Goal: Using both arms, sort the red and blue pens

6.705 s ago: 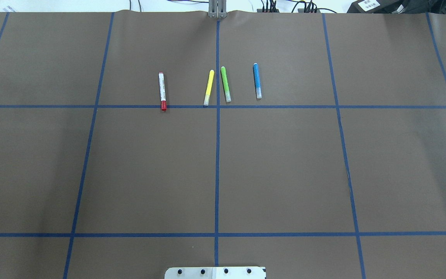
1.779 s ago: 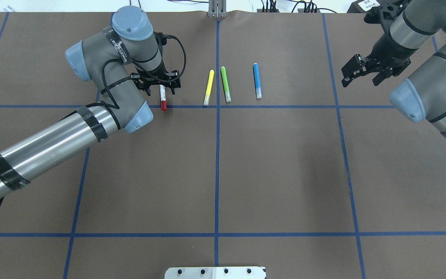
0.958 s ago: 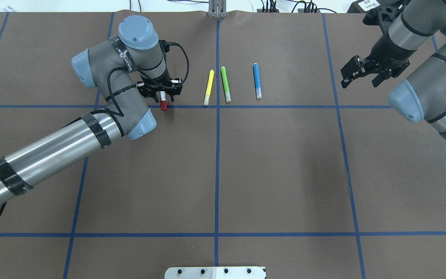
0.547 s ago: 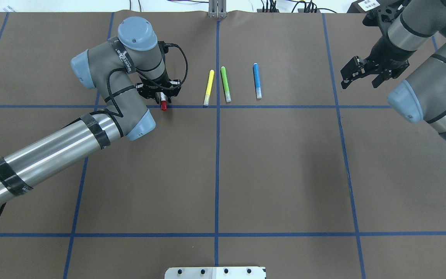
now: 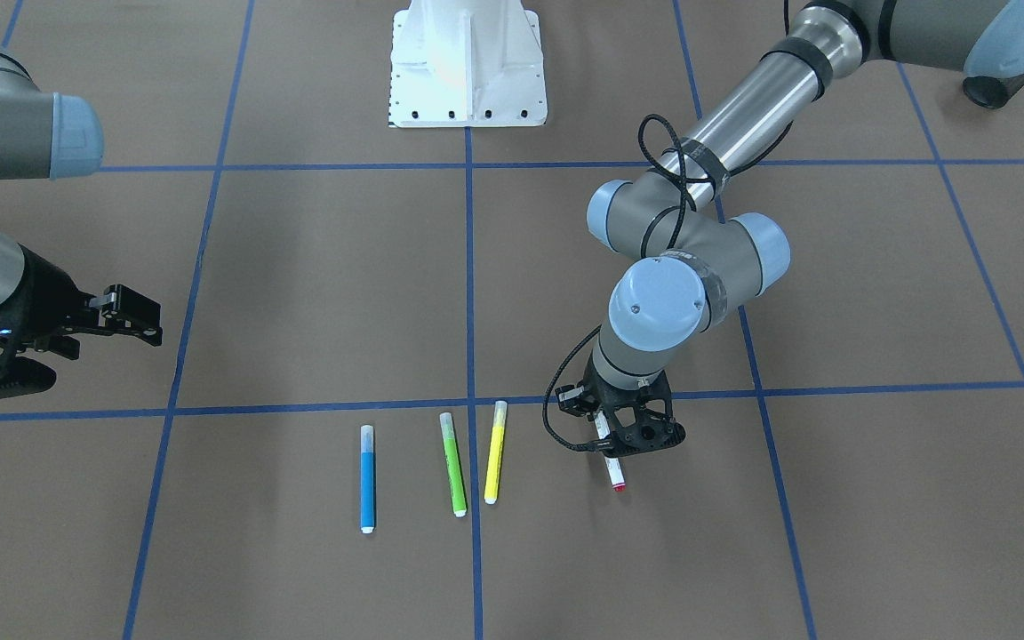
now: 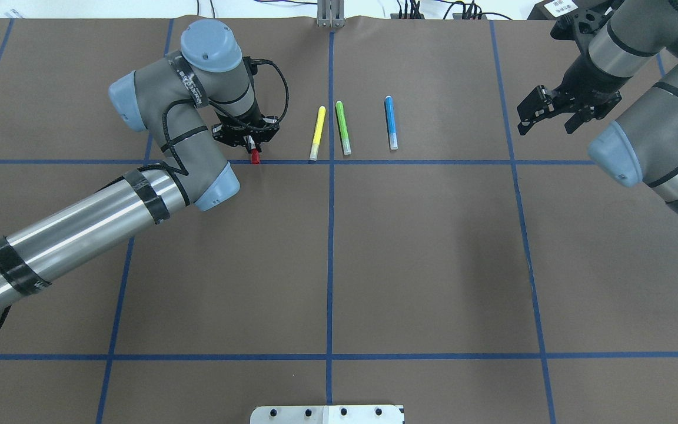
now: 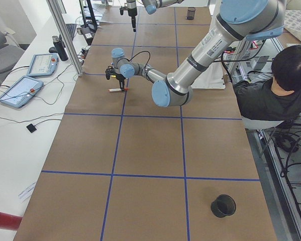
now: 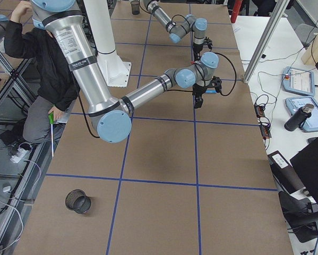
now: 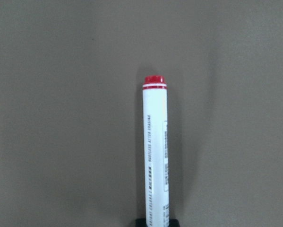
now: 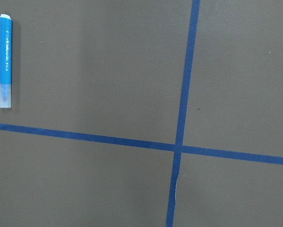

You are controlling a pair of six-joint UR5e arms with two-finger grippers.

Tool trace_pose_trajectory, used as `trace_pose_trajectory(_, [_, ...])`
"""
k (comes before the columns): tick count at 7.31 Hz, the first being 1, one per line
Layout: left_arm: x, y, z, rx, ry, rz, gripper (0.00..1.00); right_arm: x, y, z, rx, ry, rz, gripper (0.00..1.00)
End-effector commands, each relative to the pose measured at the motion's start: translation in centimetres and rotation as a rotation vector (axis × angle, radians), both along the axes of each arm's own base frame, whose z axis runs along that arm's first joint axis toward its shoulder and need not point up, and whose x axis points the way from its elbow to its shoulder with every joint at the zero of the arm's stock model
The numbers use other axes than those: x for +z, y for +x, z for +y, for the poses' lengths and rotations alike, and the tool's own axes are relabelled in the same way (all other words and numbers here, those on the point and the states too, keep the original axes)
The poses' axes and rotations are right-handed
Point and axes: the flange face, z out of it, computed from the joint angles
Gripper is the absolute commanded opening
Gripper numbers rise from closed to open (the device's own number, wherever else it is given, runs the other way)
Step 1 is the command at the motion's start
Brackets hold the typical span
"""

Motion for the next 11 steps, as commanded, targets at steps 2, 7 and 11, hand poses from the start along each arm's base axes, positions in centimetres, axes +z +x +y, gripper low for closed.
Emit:
trace_pose_trajectory(2, [-2.7, -6.2, -2.9, -0.067, -0.041, 0.025, 0.00, -2.2, -2.1, -3.8, 0.026, -0.012, 0.014, 1.00])
trace_pose_trajectory(7, [1.1, -15.2, -3.4, -0.147, -0.045, 0.011, 0.00, -7.5, -14.2, -12.1, 0.092, 0.119, 0.073, 1.00])
trace_pose_trajectory(11, [1.8, -18.2, -4.0, -0.134, -0.038, -0.034, 0.00, -10.1, -24.6, -10.3, 0.223, 0.009, 0.047, 0.99])
